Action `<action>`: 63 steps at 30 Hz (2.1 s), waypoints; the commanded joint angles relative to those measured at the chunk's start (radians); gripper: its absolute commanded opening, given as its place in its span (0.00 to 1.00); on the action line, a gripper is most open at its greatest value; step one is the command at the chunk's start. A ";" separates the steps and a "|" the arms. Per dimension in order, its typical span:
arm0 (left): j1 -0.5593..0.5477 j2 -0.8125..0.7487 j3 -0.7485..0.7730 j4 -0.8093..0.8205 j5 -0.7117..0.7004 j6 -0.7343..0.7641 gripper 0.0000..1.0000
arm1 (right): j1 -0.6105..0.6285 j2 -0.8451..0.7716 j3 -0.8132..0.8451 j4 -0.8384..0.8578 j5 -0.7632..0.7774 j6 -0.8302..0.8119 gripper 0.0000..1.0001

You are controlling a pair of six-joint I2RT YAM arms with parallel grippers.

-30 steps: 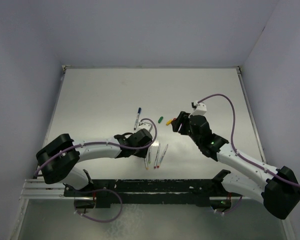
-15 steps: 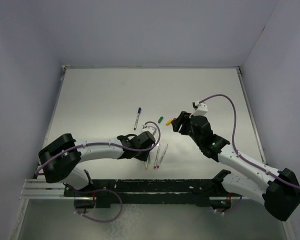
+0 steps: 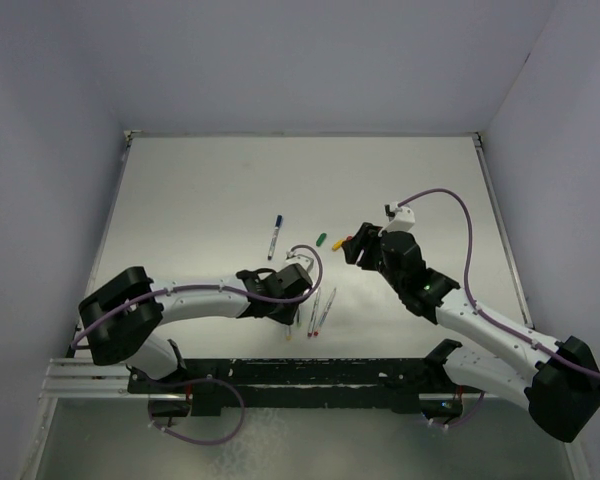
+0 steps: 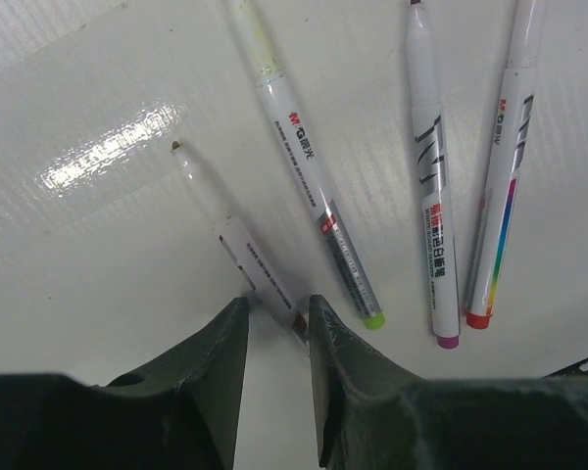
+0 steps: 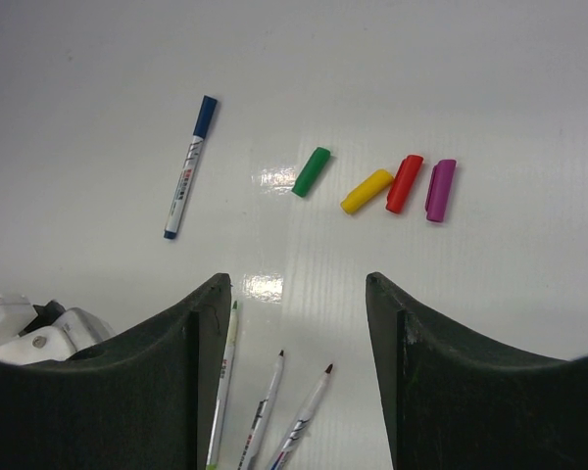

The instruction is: Insert the pens into the pen caps

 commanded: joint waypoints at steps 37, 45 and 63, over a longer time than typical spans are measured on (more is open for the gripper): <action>-0.023 -0.266 -0.034 -0.172 -0.177 -0.054 0.00 | 0.000 0.224 0.194 -0.179 0.034 0.040 0.51; -0.022 -0.396 -0.058 -0.169 -0.213 -0.021 0.00 | 0.000 0.412 0.304 -0.188 -0.010 0.052 0.38; -0.022 -0.431 -0.094 -0.126 -0.199 0.052 0.00 | 0.001 0.722 0.559 -0.307 0.029 0.167 0.37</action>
